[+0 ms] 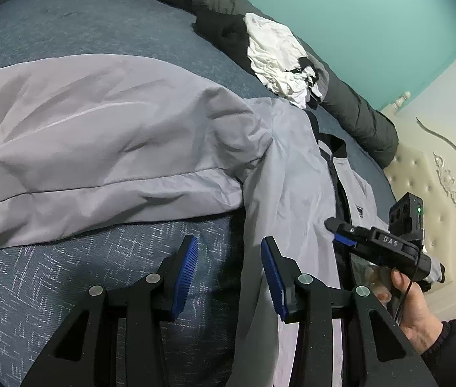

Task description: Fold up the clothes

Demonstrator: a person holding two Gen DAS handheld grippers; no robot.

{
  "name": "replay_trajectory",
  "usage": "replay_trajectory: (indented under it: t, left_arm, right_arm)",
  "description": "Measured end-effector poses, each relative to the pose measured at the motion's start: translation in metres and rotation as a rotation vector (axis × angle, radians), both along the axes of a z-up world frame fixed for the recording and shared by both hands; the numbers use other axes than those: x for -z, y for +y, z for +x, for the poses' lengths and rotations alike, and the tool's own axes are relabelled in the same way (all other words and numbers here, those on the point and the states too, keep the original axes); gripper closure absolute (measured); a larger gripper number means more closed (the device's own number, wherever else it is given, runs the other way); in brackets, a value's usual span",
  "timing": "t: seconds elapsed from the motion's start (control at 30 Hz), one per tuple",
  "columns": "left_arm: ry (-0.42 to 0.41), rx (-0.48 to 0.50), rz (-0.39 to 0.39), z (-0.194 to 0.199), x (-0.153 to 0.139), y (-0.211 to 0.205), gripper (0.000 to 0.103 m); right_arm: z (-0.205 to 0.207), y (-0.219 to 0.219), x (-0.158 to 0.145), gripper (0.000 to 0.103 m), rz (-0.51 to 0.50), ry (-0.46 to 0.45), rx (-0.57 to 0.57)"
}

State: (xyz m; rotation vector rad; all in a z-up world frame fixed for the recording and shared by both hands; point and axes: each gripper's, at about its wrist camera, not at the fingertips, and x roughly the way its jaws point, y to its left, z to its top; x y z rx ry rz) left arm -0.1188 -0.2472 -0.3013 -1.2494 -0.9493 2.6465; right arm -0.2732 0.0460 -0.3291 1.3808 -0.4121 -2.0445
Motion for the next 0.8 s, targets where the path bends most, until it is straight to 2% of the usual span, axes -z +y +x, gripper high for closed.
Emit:
replay_trajectory:
  t: [0.1,0.3,0.5,0.63,0.7,0.73,0.8]
  left_arm:
    - [0.000,-0.010,0.014,-0.002,0.001,-0.004,0.058]
    - [0.012,-0.017,0.039,-0.010,-0.002,-0.006,0.057]
    - [0.002,0.043,0.073,-0.030,0.000,0.011,0.056]
    - [-0.030,0.076,0.056,-0.039,0.007,0.022,0.057]
    - [-0.033,0.094,0.056,-0.040,0.010,0.025,0.076]
    - [-0.034,0.104,0.056,-0.040,0.011,0.027,0.092]
    - [-0.037,0.122,0.055,-0.042,0.013,0.031,0.098]
  right_arm:
    - [0.004,0.000,-0.005,0.089,0.011,0.021,-0.004]
    - [0.018,0.023,-0.019,0.091,0.043,0.040,0.031]
    - [0.019,0.033,-0.031,0.091,0.097,0.046,0.044]
    - [0.016,0.030,-0.035,0.091,0.106,0.051,0.021]
    - [0.011,0.024,-0.034,0.091,0.132,0.050,0.008]
    - [0.009,0.023,-0.032,0.091,0.148,0.048,0.005]
    - [0.005,0.026,-0.027,0.091,0.175,0.041,0.011]
